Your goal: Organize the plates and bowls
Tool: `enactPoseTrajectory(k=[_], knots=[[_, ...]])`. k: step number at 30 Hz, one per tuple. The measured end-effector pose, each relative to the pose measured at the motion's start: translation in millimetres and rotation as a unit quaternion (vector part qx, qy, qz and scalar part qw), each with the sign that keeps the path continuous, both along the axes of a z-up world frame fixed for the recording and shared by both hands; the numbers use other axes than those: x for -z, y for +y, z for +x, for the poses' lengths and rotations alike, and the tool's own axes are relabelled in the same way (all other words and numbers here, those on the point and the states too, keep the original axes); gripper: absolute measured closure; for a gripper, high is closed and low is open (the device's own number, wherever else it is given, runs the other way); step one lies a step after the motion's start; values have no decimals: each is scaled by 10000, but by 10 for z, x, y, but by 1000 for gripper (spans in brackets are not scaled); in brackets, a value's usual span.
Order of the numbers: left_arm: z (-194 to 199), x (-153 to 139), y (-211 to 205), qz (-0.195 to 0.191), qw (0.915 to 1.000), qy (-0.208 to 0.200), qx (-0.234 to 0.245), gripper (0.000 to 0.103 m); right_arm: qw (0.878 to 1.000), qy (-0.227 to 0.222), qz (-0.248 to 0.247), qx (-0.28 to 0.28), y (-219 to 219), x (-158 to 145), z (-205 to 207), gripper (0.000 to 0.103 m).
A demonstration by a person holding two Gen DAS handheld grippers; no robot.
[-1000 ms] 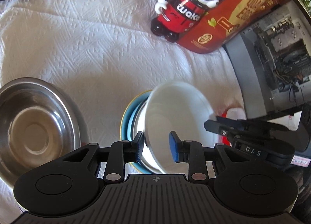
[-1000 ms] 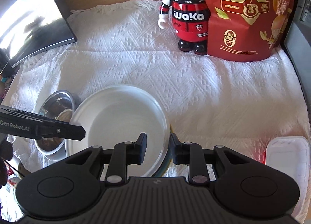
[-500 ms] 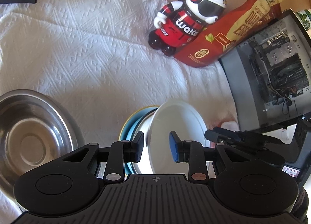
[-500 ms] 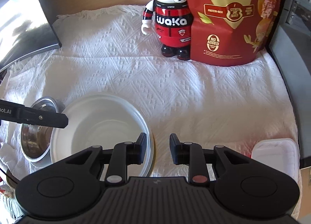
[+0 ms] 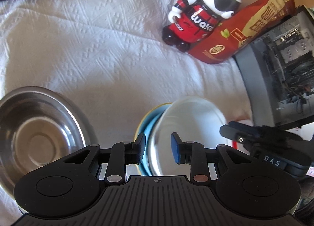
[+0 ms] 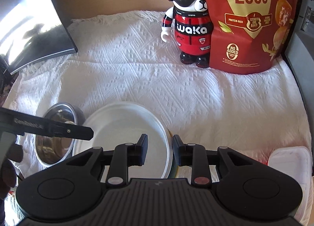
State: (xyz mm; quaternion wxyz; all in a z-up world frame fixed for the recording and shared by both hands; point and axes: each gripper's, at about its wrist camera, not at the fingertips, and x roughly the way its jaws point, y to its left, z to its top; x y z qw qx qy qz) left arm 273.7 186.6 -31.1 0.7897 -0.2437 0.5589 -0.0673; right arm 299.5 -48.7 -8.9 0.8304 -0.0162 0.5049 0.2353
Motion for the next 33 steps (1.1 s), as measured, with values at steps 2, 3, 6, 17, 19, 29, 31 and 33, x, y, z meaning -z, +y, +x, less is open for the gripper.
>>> enactPoseTrajectory(k=[2, 3, 6, 17, 19, 29, 31, 33], knots=[[-9, -6, -5, 76, 10000, -23, 14, 71, 10000, -2, -59, 7, 16, 14, 11, 75], [-12, -10, -10, 113, 9999, -36, 22, 71, 10000, 20, -88, 6, 25, 31, 19, 75], [-20, -5, -4, 134, 9999, -27, 25, 71, 9997, 56, -242, 14, 44, 95, 26, 75], [-489, -441, 557, -35, 9932, -936, -687, 71, 9945, -770, -573, -416, 223, -159, -64, 74], [-692, -476, 800, 239, 9892, -1004, -1042, 71, 9935, -834, -480, -613, 400, -246, -30, 73], [-1422, 49, 1595, 973, 9598, -137, -2630, 71, 9761, -133, -675, -2060, 1933, -109, 169, 68], [-1441, 161, 1608, 932, 9579, -62, -2715, 71, 9717, 116, -792, -2223, 2217, 22, 197, 68], [-1447, 242, 1614, 876, 9571, -21, -2763, 71, 9698, 387, -882, -2243, 2420, 164, 206, 68]])
